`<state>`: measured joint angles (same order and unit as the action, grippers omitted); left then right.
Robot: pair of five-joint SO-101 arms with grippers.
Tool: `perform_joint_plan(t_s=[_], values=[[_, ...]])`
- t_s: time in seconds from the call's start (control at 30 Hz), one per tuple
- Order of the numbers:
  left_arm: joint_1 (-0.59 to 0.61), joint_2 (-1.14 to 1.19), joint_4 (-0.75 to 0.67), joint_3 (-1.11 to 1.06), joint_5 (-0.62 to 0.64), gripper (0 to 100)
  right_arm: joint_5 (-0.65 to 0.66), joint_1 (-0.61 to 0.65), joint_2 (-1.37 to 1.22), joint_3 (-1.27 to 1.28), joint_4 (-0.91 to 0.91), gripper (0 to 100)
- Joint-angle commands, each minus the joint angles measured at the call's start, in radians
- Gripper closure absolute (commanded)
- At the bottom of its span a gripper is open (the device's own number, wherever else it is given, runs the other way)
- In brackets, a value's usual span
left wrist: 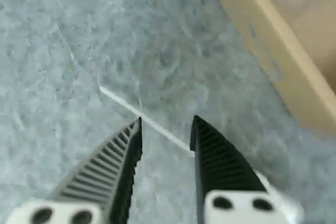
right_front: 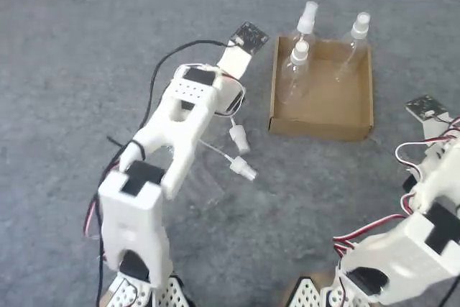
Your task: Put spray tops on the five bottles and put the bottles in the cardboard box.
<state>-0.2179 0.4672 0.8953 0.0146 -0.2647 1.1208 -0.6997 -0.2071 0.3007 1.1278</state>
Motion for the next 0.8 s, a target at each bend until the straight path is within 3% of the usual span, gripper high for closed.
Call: perform_joint_plan(t_s=[0.0, 0.2, 0.43, 0.77], values=[[0.038, 0.114, -0.015, 0.176, 0.017, 87, 0.009, -0.012, -0.013, 0.002, -0.010, 99.3], [0.137, 0.172, 0.087, 0.248, -0.029, 87, 0.012, -0.015, -0.013, 0.002, -0.013, 99.3], [0.170, 0.150, 0.233, 0.240, -0.080, 87, 0.011, -0.012, -0.013, 0.002, -0.013, 99.3], [0.160, -0.121, 0.275, -0.038, -0.155, 91, 0.011, -0.012, -0.013, 0.002, -0.012, 99.3]])
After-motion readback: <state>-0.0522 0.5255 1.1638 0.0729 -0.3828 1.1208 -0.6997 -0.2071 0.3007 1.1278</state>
